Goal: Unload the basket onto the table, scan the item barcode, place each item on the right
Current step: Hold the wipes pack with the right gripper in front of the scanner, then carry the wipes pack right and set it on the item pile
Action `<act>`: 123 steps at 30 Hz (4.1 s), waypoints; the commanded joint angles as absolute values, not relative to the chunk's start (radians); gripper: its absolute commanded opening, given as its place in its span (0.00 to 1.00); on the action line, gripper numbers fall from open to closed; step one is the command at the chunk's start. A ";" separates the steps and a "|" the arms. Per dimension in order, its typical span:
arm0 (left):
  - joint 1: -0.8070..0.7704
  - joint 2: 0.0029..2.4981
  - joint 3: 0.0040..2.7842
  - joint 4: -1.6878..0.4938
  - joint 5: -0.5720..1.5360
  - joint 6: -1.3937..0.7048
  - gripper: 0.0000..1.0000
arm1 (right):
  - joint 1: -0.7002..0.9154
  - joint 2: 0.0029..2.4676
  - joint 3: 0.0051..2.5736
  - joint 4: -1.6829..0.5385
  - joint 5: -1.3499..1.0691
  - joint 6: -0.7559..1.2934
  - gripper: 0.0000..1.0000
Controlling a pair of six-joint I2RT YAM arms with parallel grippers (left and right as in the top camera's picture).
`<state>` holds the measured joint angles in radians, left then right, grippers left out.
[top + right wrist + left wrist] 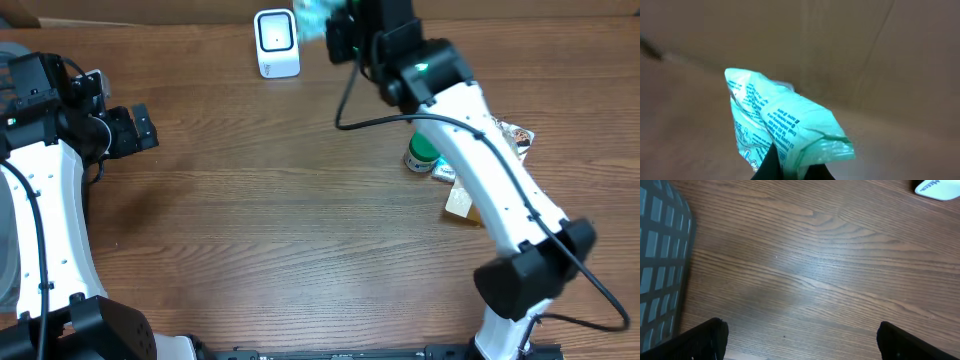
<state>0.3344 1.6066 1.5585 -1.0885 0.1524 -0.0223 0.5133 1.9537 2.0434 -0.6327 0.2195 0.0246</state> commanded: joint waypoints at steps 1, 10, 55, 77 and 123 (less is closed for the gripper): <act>0.332 1.608 1.565 -1.088 0.153 -0.007 1.00 | 0.559 2.054 2.056 -0.499 0.472 -0.162 0.04; 0.332 1.608 1.565 -1.088 0.153 -0.007 0.99 | 0.566 2.308 2.056 -0.037 0.494 -0.794 0.04; 0.332 1.608 1.565 -1.088 0.153 -0.007 1.00 | 0.590 2.376 2.056 0.332 0.565 -1.024 0.04; 0.332 1.608 1.565 -1.088 0.153 -0.007 1.00 | 0.411 1.652 2.056 -1.194 0.060 0.103 0.04; 0.332 1.608 1.565 -1.088 0.153 -0.007 0.99 | -0.215 1.645 1.190 -0.823 -0.254 0.210 0.56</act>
